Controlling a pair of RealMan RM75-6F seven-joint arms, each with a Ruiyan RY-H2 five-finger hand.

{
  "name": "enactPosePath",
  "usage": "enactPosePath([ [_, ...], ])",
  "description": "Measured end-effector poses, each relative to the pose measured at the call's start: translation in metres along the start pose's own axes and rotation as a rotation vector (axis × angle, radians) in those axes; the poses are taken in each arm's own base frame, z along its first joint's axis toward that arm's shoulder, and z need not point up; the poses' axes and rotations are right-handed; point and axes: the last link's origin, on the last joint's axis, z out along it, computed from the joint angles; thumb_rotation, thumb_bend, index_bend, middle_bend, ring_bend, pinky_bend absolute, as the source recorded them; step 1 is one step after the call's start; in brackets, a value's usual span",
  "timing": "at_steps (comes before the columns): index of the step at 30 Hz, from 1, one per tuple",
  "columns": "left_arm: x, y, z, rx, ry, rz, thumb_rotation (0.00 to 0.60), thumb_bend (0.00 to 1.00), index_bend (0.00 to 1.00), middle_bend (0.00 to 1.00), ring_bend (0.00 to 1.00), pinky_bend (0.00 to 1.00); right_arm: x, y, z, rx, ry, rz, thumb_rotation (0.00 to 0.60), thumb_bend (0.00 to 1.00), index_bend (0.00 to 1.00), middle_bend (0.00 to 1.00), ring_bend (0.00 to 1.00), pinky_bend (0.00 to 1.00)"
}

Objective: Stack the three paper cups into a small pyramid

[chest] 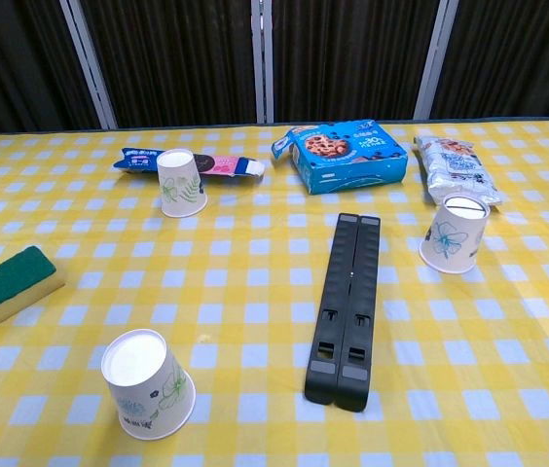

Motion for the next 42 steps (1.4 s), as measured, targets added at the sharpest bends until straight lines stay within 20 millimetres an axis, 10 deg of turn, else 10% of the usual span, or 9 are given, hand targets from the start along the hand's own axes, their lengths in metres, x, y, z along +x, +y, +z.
enactPosePath([
  [20, 0.003, 0.008, 0.018, -0.011, -0.016, -0.024, 0.600, 0.19, 0.00, 0.00, 0.00, 0.00, 0.004, 0.005, 0.002, -0.024, 0.001, 0.014, 0.600, 0.06, 0.07, 0.00, 0.00, 0.00],
  [42, 0.036, 0.104, 0.197, -0.186, -0.193, 0.048, 0.600, 0.27, 0.11, 0.00, 0.00, 0.00, 0.006, 0.028, 0.013, -0.111, 0.009, 0.018, 0.600, 0.06, 0.09, 0.00, 0.00, 0.00],
])
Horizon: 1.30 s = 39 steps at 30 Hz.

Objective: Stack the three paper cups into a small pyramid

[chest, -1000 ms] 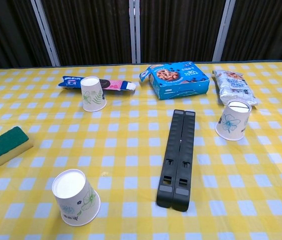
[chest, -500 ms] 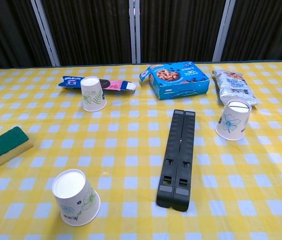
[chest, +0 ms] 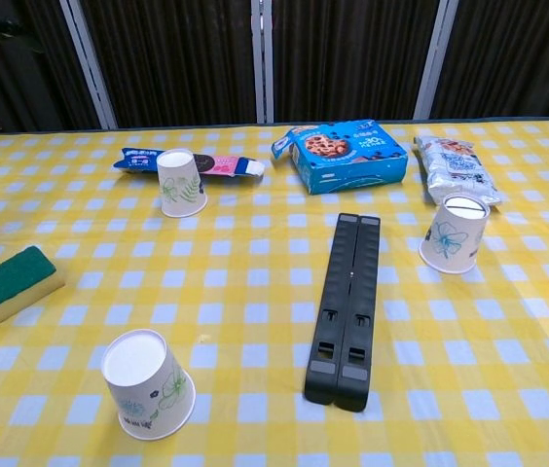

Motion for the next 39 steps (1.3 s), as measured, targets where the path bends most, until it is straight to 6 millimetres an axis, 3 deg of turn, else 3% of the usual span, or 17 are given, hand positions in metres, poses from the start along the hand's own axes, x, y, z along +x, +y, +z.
enactPosePath([
  [6, -0.001, 0.031, 0.047, -0.027, -0.039, 0.021, 0.600, 0.28, 0.16, 0.00, 0.00, 0.00, 0.004, 0.004, 0.002, -0.012, 0.021, 0.001, 0.600, 0.06, 0.10, 0.00, 0.00, 0.00],
  [15, -0.014, 0.077, 0.096, -0.061, -0.116, 0.067, 0.600, 0.29, 0.18, 0.00, 0.00, 0.00, -0.004, 0.013, 0.005, -0.048, -0.015, -0.015, 0.600, 0.06, 0.10, 0.00, 0.00, 0.00],
  [24, -0.033, 0.115, 0.116, -0.094, -0.181, 0.123, 0.600, 0.29, 0.24, 0.00, 0.00, 0.00, -0.008, 0.014, 0.003, -0.043, -0.029, -0.023, 0.600, 0.06, 0.10, 0.00, 0.00, 0.00],
  [39, -0.049, 0.124, 0.131, -0.038, -0.221, 0.178, 0.600, 0.29, 0.16, 0.00, 0.00, 0.00, -0.006, 0.016, 0.000, -0.047, -0.024, -0.021, 0.600, 0.06, 0.11, 0.00, 0.00, 0.00],
])
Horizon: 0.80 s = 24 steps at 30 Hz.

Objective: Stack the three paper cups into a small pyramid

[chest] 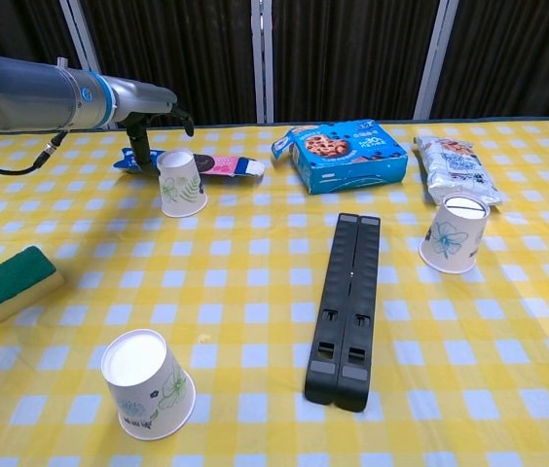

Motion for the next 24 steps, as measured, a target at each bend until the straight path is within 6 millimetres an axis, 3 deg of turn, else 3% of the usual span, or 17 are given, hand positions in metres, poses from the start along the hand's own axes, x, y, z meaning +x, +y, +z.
enactPosePath([
  [4, -0.003, 0.002, 0.002, 0.002, -0.008, 0.005, 0.600, 0.30, 0.21, 0.00, 0.00, 0.00, 0.000, -0.001, 0.000, 0.005, -0.002, 0.003, 0.600, 0.06, 0.11, 0.00, 0.00, 0.00],
  [11, -0.011, 0.004, 0.006, 0.010, -0.027, 0.010, 0.600, 0.33, 0.44, 0.00, 0.00, 0.00, 0.000, -0.001, 0.000, 0.000, 0.006, -0.004, 0.600, 0.06, 0.11, 0.00, 0.00, 0.00],
  [24, 0.004, 0.000, -0.003, -0.001, 0.040, -0.068, 0.600, 0.33, 0.45, 0.00, 0.00, 0.00, 0.000, -0.003, -0.001, 0.006, 0.012, -0.003, 0.600, 0.06, 0.12, 0.00, 0.00, 0.00],
])
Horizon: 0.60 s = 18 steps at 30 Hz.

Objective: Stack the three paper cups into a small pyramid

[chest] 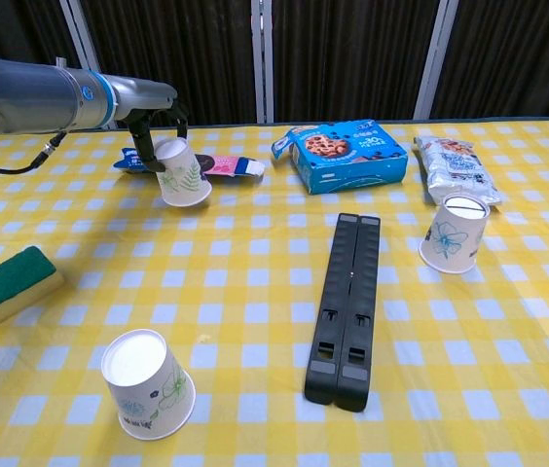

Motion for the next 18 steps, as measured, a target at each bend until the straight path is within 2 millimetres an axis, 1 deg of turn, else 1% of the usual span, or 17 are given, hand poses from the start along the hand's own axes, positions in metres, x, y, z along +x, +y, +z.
enactPosePath([
  [5, 0.008, 0.008, -0.015, -0.061, 0.024, -0.009, 0.600, 0.33, 0.44, 0.00, 0.00, 0.00, 0.001, -0.002, -0.001, 0.010, 0.004, 0.002, 0.600, 0.06, 0.12, 0.00, 0.00, 0.00],
  [8, 0.010, 0.018, -0.031, -0.128, 0.039, 0.004, 0.600, 0.32, 0.43, 0.00, 0.00, 0.00, 0.002, -0.004, -0.002, 0.017, 0.006, 0.005, 0.600, 0.06, 0.12, 0.00, 0.00, 0.00],
  [13, 0.009, 0.043, -0.068, -0.294, 0.060, 0.049, 0.600, 0.32, 0.43, 0.00, 0.00, 0.00, 0.001, -0.004, -0.003, 0.020, -0.006, 0.009, 0.600, 0.06, 0.12, 0.00, 0.00, 0.00],
  [18, 0.004, 0.062, -0.103, -0.444, 0.084, 0.116, 0.600, 0.32, 0.43, 0.00, 0.00, 0.00, 0.003, -0.003, -0.003, 0.022, -0.001, 0.017, 0.600, 0.06, 0.12, 0.00, 0.00, 0.00],
])
